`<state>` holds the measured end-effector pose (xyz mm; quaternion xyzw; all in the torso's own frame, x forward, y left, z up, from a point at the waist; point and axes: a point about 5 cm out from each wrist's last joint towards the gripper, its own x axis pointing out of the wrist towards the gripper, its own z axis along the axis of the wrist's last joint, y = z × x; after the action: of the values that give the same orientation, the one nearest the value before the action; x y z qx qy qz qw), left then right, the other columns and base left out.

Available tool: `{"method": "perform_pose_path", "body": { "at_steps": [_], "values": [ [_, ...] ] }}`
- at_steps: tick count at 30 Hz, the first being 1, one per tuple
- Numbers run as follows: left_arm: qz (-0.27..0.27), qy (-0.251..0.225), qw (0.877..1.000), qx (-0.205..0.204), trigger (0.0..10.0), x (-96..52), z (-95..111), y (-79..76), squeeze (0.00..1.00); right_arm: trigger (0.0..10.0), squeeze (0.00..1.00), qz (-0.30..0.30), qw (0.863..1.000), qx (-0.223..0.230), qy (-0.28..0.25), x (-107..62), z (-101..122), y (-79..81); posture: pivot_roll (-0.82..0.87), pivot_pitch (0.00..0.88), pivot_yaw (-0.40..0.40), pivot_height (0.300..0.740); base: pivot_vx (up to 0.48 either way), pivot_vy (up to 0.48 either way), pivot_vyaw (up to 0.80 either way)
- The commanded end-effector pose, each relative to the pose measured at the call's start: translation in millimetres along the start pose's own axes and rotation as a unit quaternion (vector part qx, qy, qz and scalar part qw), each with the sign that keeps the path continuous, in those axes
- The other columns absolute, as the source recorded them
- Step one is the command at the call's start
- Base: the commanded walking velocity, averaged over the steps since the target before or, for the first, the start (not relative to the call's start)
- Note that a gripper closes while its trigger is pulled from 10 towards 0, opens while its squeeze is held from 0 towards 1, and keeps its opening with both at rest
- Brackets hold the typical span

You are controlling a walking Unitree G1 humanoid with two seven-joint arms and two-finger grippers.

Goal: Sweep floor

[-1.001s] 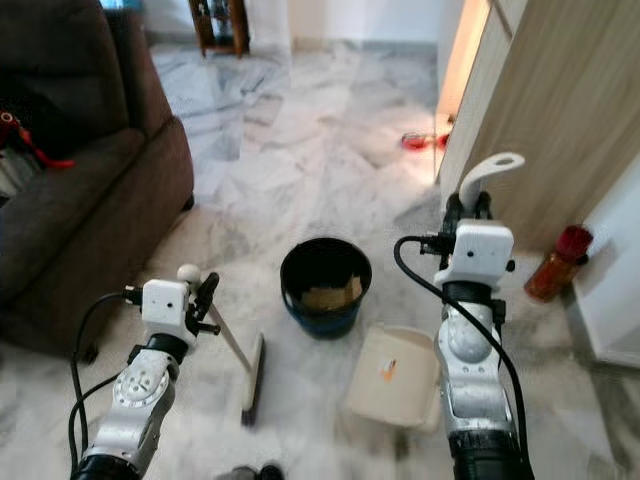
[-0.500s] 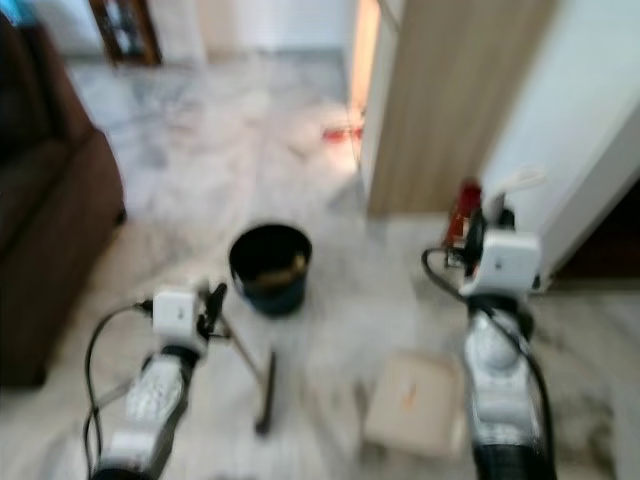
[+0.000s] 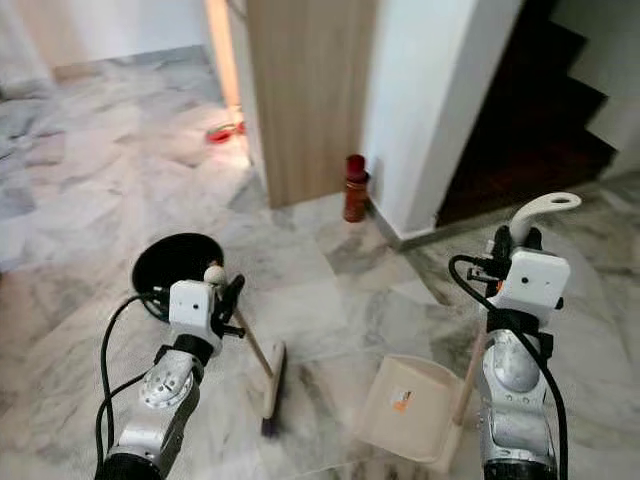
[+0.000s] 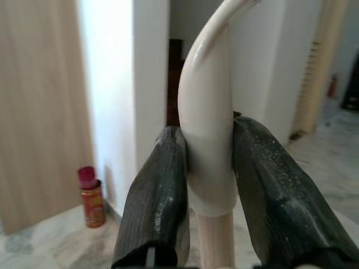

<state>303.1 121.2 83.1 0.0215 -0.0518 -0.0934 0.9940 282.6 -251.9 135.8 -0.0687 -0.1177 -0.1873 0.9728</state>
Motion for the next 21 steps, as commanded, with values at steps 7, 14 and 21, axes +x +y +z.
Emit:
{"method": "perform_pose_path", "body": {
  "at_steps": [7, 14, 21],
  "values": [
    [-0.005, -0.013, 1.000, 0.016, 10.0, 9.3, 8, 5.2, 0.00, 10.0, 0.00, -0.023, 1.000, 0.008, -0.009, -1.4, 1, 1.3, -0.14, 0.053, 0.077, 0.740, 0.000, 0.000, -0.80],
    [-0.015, -0.027, 0.999, 0.030, 10.0, 19.9, 17, 8.1, 0.00, 10.0, 0.00, -0.016, 1.000, 0.014, 0.009, -11.5, -10, 14.9, -0.13, 0.017, 0.112, 0.740, 0.000, -0.169, -0.80],
    [-0.017, -0.033, 0.999, 0.034, 10.0, 24.1, 20, 12.4, 0.00, 10.0, 0.00, -0.019, 1.000, 0.017, 0.015, -12.0, -14, 20.4, -0.11, 0.001, 0.118, 0.740, 0.000, -0.207, -0.80]
  ]
}}
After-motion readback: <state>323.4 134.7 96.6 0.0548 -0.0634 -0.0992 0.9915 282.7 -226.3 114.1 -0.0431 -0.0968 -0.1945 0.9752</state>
